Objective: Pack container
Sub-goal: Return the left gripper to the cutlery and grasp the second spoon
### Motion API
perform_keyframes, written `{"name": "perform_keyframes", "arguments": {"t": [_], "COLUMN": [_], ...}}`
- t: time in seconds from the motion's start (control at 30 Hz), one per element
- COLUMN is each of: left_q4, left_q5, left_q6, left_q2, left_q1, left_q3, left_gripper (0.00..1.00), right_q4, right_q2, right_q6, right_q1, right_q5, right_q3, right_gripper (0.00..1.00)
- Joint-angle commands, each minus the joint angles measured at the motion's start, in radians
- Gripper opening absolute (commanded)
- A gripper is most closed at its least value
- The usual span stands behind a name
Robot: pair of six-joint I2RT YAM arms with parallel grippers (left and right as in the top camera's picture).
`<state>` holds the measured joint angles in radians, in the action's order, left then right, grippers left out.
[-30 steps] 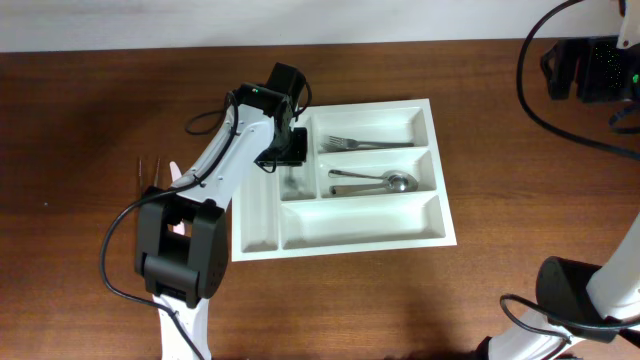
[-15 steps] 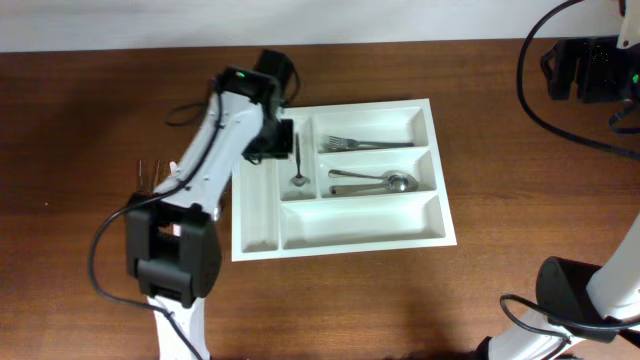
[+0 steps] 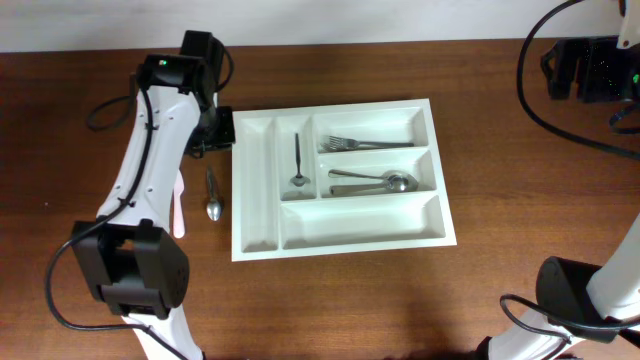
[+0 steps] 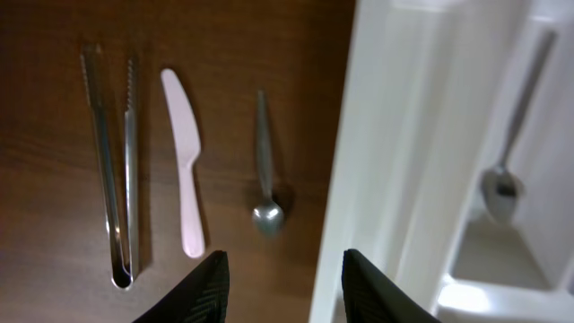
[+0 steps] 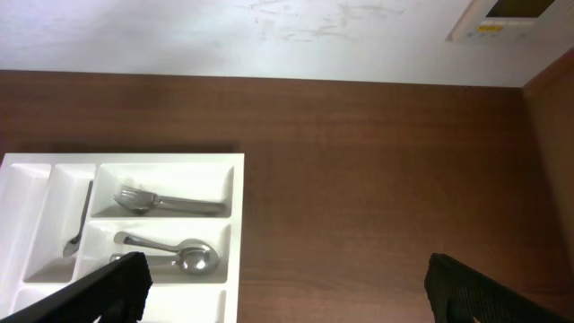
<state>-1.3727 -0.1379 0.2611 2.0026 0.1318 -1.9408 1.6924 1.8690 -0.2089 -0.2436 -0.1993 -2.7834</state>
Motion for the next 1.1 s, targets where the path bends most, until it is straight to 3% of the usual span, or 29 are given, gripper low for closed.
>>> {"name": "perform_keyframes", "arguments": {"t": [0.0,0.37,1.07], "left_q4": [0.027,0.203,0.488], "left_q5": [-0.016,0.047,0.093], "left_q6": [-0.016,-0.104,-0.106], "left_q2": [-0.017,-0.017,-0.017], "left_q1": [-0.036,-0.050,-0.100], "left_q3": [0.069,0.307,0.601], "left_gripper": [0.43,0.43,0.43], "right_q4": [0.006,0.006,0.006], "right_q2": [0.002,0.002,0.002], "right_q6": [0.008,0.008,0.008], "right_q1": [-0.006,-0.006,-0.006], "right_q5": [0.002,0.002,0.002], "right_q3": [-0.001,-0.001,-0.001], "right_gripper": [0.99,0.99,0.99]}}
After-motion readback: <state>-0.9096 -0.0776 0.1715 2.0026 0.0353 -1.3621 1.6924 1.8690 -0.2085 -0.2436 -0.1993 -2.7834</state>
